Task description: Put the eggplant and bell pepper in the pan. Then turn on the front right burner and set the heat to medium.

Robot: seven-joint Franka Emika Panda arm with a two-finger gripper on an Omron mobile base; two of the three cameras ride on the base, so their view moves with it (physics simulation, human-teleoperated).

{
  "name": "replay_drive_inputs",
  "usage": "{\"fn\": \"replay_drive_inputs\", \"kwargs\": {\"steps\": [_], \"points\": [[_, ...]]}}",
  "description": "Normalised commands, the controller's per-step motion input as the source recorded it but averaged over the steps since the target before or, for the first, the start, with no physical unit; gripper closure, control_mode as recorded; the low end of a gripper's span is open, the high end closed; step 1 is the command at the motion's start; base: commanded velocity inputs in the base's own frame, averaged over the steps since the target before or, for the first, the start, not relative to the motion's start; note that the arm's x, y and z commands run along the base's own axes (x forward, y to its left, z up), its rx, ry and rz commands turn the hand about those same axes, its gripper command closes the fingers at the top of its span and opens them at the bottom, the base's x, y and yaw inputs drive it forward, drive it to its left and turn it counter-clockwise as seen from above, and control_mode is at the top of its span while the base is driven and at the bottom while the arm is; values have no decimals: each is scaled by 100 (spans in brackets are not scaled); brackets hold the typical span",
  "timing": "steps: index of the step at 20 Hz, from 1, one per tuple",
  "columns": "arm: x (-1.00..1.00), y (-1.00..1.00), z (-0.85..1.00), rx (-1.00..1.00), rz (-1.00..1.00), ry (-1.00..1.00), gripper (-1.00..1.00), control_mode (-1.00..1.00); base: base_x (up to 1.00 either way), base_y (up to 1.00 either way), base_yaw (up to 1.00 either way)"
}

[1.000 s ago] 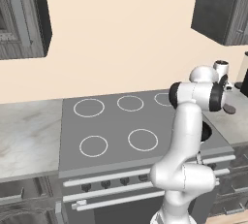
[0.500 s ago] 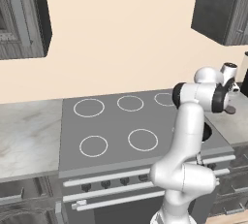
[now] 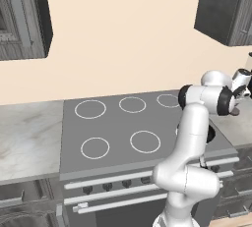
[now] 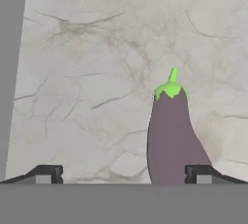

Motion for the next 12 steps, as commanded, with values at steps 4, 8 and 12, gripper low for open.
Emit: {"fn": "replay_drive_inputs", "kwargs": {"steps": [4,8,12], "points": [[0,-24,0,0,10,-8,-100,-100,0,0,0],[0,-13,0,0,10,-1,-100,-100,0,0,0],[0,-19,0,0,7,0,-100,-100,0,0,0]]}}
